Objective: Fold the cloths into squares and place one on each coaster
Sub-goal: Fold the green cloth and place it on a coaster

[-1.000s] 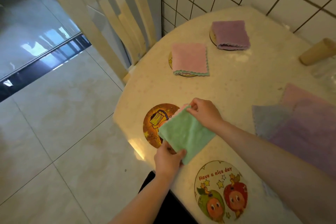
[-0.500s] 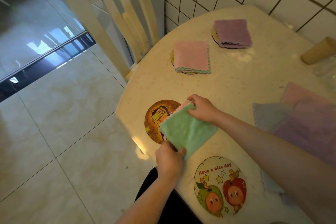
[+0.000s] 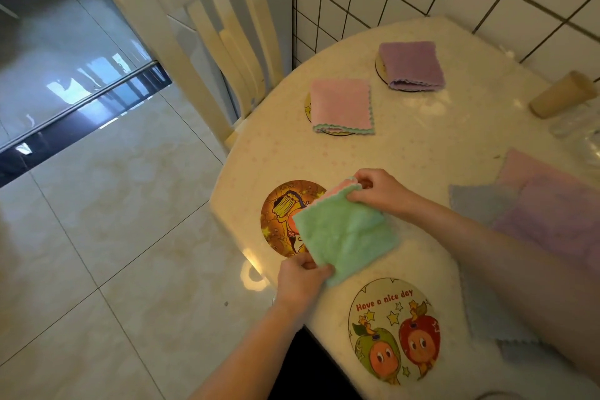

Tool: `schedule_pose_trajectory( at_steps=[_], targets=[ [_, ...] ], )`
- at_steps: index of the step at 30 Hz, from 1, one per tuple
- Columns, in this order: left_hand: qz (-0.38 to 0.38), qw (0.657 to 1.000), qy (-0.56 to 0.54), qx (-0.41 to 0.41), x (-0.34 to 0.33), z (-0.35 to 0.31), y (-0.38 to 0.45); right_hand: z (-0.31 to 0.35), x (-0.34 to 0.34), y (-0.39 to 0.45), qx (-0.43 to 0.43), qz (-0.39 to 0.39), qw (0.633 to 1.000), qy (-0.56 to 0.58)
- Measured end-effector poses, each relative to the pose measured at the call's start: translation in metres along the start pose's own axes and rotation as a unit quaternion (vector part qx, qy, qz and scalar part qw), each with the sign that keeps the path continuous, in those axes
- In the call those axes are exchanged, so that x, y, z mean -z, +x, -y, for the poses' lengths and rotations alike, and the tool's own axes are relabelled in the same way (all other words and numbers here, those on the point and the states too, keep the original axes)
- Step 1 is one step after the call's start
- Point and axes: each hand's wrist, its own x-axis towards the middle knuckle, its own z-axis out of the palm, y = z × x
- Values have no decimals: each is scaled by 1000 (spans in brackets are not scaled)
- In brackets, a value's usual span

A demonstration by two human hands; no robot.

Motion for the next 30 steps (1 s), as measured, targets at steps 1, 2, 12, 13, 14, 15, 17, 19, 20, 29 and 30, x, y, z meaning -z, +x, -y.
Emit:
schedule_pose_trajectory(
  at_steps=[1, 2, 12, 13, 14, 15, 17, 19, 20, 29, 30],
  targets=[
    [11, 1000, -13, -7, 10, -3, 0, 5, 0, -1, 5, 2, 1000, 28],
    [15, 1000, -19, -17, 21, -6, 1, 11, -2, -2, 8, 2, 998, 60],
    [-36, 999, -19, -30, 90, -18, 36, 24, -68, 31, -49, -100, 993, 28],
    [-43, 999, -3, -30, 90, -15, 39, 23, -72, 33, -50, -112, 992, 1],
    [-50, 998, 16, -33, 88, -13, 42, 22, -74, 34, -48, -122, 991, -19],
    [-59, 997, 41, -41, 87, -11, 43, 20, -75, 36, -48, -129, 990, -31],
    [-73, 988, 113, -75, 83, -7, 44, 15, -78, 39, -46, -133, 989, -47],
    [-89, 962, 221, -136, 79, -9, 39, 13, -79, 38, -42, -147, 987, -54],
    [-113, 930, 297, -184, 77, -10, 37, 12, -79, 37, -37, -159, 985, -55],
    [-157, 695, 581, -393, 54, -30, 43, -18, -39, -8, -23, -213, 974, -68],
    [-154, 685, 590, -398, 49, -33, 43, -27, -32, -17, -24, -220, 973, -64]
  ],
)
